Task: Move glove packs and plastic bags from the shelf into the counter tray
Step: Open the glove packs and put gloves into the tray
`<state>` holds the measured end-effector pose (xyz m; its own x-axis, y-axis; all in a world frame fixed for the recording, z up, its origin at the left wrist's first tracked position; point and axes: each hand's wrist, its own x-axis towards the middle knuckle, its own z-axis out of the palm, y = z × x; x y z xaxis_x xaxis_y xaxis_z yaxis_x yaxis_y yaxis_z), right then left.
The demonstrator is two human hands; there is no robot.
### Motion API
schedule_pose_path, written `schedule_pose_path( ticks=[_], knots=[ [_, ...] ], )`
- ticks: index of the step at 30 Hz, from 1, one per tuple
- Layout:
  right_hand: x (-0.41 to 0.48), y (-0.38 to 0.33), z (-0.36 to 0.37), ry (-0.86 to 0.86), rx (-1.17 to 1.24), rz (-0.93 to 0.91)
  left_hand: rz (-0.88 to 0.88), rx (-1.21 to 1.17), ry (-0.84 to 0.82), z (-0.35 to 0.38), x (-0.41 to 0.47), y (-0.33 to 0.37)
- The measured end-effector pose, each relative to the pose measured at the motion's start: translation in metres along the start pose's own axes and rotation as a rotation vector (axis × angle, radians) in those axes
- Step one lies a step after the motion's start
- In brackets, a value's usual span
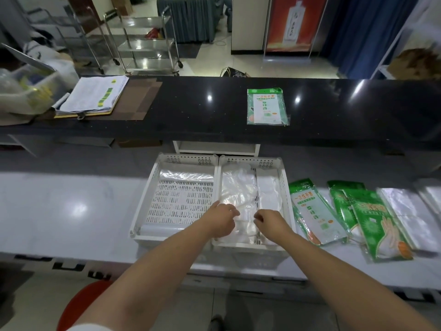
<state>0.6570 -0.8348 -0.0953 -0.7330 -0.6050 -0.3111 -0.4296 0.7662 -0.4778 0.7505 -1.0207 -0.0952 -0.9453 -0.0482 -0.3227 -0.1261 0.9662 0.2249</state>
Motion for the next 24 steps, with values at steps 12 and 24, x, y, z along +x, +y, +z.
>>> schedule_pose_path(
  ticks=[12,24],
  knots=[
    [-0.024,0.003,0.011,-0.156,-0.009,-0.129,0.13,0.036,-0.143,0.004,-0.033,0.005],
    [-0.009,-0.009,0.028,-0.245,0.007,-0.085,0.157,0.332,-0.078,0.027,-0.016,0.003]
  ],
)
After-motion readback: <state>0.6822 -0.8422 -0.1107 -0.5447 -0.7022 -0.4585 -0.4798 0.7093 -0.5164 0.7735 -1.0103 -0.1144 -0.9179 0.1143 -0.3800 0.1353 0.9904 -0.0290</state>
